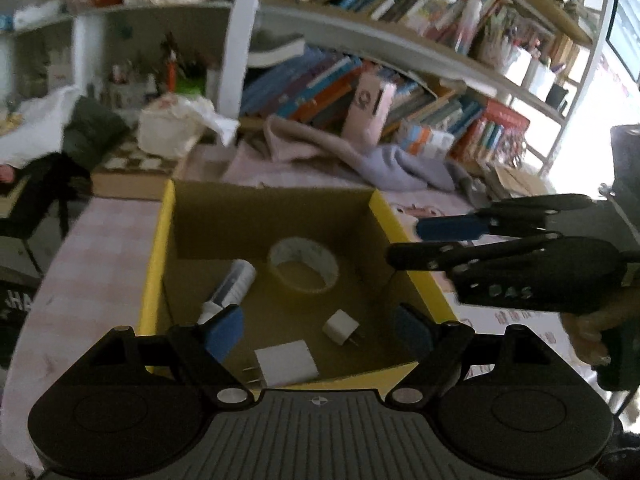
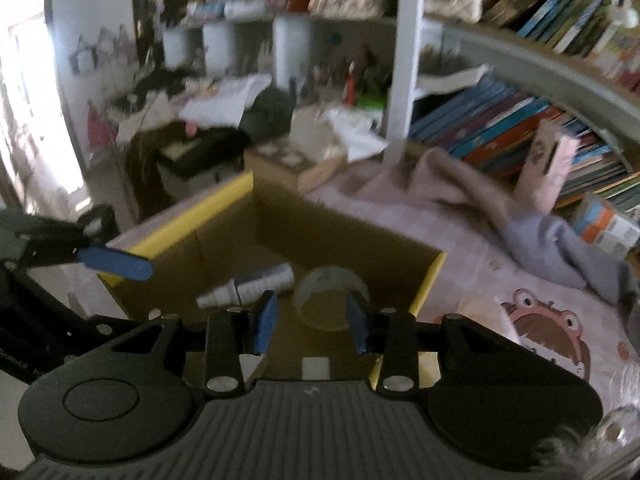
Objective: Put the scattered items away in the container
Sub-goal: 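Lower both chargers into the yellow box and open both grippers, then withdraw both tools from the box and move toward the pink plush toy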
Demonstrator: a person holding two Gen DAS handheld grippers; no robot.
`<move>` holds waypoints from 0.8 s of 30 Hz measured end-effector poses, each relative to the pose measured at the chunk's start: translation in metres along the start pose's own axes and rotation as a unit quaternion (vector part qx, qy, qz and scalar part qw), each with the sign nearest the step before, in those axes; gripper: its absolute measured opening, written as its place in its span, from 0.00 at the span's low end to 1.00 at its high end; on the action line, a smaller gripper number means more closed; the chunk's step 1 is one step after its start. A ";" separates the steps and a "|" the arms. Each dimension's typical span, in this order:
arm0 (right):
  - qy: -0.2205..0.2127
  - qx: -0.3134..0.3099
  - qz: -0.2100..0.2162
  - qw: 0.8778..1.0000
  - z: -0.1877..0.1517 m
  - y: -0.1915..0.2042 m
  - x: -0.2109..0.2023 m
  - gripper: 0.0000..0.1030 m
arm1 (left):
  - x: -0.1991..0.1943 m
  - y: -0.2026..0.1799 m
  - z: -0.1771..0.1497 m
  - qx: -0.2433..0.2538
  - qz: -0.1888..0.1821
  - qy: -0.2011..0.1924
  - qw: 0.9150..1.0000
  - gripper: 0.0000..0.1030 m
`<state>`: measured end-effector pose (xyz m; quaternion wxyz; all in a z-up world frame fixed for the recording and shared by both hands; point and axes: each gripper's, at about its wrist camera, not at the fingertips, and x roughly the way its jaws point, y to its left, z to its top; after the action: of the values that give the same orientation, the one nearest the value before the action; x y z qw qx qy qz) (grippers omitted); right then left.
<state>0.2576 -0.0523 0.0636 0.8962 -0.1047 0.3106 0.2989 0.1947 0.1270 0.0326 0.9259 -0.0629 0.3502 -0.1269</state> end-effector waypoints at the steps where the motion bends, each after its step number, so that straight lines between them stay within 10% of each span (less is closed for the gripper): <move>1: -0.010 0.004 -0.005 1.000 -0.001 0.000 -0.007 0.35 | -0.006 -0.003 -0.002 0.000 0.017 -0.013 1.000 0.83; 24: -0.111 0.056 -0.095 0.988 -0.078 0.031 -0.120 0.40 | -0.097 -0.041 -0.066 -0.018 0.109 -0.117 0.987 0.88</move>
<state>0.1249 -0.1132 0.0771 0.9540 -0.0498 0.2138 0.2042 0.0728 0.1130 0.0531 0.9675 -0.0557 0.2465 -0.0104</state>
